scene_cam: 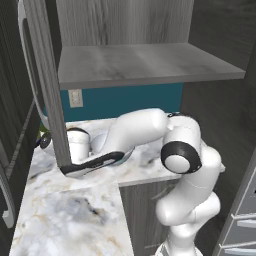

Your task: Retrieve the bowl from the cabinet, then place the raw meat into the bowl to avoid contamination.

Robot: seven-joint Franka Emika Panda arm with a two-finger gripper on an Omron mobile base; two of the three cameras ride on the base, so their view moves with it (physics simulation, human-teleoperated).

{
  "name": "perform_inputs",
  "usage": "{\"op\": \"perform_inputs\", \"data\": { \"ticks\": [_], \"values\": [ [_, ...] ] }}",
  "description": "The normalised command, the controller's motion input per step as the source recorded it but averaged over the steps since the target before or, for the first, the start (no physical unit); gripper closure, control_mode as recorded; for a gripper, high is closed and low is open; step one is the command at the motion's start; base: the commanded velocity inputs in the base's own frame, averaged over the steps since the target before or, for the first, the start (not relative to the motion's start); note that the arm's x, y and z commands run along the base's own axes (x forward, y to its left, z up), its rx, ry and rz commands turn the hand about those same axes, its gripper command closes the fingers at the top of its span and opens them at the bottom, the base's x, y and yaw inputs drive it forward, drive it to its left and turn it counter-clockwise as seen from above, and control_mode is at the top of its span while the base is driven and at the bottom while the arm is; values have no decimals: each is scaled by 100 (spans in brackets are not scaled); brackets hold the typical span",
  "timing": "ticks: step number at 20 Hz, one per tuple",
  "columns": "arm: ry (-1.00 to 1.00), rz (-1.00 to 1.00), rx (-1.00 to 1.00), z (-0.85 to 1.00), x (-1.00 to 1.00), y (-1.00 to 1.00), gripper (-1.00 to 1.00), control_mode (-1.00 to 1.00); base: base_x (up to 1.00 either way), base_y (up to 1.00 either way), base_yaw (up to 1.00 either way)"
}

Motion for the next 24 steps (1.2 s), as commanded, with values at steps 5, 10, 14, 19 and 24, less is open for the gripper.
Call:
{"op": "perform_inputs", "data": {
  "ticks": [5, 10, 14, 19, 24],
  "values": [
    [0, -19, 2, 5, -47, -51, -100, -100, 0, 0, 0],
    [0, -12, 6, 11, -32, -68, -100, -100, 0, 0, 0],
    [0, 0, 7, 22, -13, -61, -100, -100, 0, 0, 0],
    [-1, 1, 15, 4, 0, -66, -100, -100, 0, 0, 0],
    [0, -9, 31, 0, 1, -76, -100, -100, 0, 0, 0]
  ]
}}
